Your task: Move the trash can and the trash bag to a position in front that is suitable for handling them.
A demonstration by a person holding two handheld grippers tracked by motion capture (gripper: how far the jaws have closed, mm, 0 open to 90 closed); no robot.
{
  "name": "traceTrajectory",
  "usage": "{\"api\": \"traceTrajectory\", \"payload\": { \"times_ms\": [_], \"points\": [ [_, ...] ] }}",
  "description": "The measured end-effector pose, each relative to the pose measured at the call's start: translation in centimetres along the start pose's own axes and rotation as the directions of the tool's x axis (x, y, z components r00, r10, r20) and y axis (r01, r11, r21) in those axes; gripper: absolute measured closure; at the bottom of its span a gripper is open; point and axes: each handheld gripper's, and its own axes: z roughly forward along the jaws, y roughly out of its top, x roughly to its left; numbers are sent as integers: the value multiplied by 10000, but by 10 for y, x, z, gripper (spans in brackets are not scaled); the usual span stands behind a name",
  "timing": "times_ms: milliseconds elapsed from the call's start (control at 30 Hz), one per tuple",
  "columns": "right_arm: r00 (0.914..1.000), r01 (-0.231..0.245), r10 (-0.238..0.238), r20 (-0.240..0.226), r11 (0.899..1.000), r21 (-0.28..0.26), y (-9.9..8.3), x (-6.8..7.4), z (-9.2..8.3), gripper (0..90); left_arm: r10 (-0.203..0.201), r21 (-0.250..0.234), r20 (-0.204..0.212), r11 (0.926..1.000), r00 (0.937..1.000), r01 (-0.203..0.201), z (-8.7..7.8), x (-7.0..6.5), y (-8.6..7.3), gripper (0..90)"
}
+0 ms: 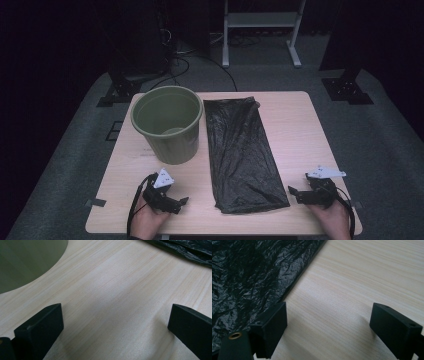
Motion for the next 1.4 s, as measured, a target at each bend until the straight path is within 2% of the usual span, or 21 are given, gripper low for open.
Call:
{"api": "traceTrajectory", "payload": {
  "times_ms": [100, 167, 200, 233, 300, 333, 533, 633, 733, 833, 900, 1200, 1400],
  "points": [
    [10000, 11, -11, 24, 10000, -25, 0, 0, -1, 151, -1, -1, 0, 10000, 10000, 1, 0, 0, 0, 0],
    [9999, 79, -80, -81, 9998, -192, -1, 0, -3, 297, -2, 0, 1, 10000, 10000, 2, 0, 0, 0, 0],
    [9999, 110, -113, -100, 9997, -230, -2, 0, -4, 337, -2, -1, -1, 10000, 10000, 2, 0, 0, 0, 0],
    [9999, 110, -113, -100, 9997, -230, -2, 0, -4, 337, -2, -1, -1, 10000, 10000, 2, 0, 0, 0, 0],
    [9998, 111, -115, -144, 9995, -289, -2, 1, -5, 436, -3, 1, 0, 10000, 10000, 3, 0, 0, 0, 0],
    [9998, 135, -139, -159, 9995, -297, -2, 1, -6, 453, -3, -2, 1, 10000, 10000, 3, 0, 0, 0, 0],
    [9999, 99, -100, -85, 9998, -169, 1, 4, -5, 479, -3, 1, -1, 10000, 10000, 3, 0, 0, 0, 0],
    [9997, 128, -130, -208, 9999, -81, 4, 6, -4, 500, -2, 0, 1, 10000, 10000, 2, 0, 0, 0, 0],
    [9996, 92, -96, -284, 9999, -142, 5, 6, -5, 489, -2, 0, -2, 10000, 10000, 2, 0, 0, 0, 0],
    [9984, -15, -4, -557, 9994, -341, 10, 9, -5, 482, 0, 1, -1, 10000, 10000, 0, 0, 0, 0, 0],
    [9985, 64, -84, -543, 9993, -368, 12, 10, -4, 482, -3, 1, -2, 10000, 10000, 3, 0, 0, 0, 0],
    [9934, 306, -345, -1093, 9988, -377, 28, 24, 12, 483, -44, -9, -13, 10000, 10000, 44, 1, 0, 1, 0],
    [9918, 381, -397, -1216, 9992, -153, 30, 28, 21, 502, -43, -8, -12, 10000, 10000, 43, 1, 0, 1, 0]
  ]
}}
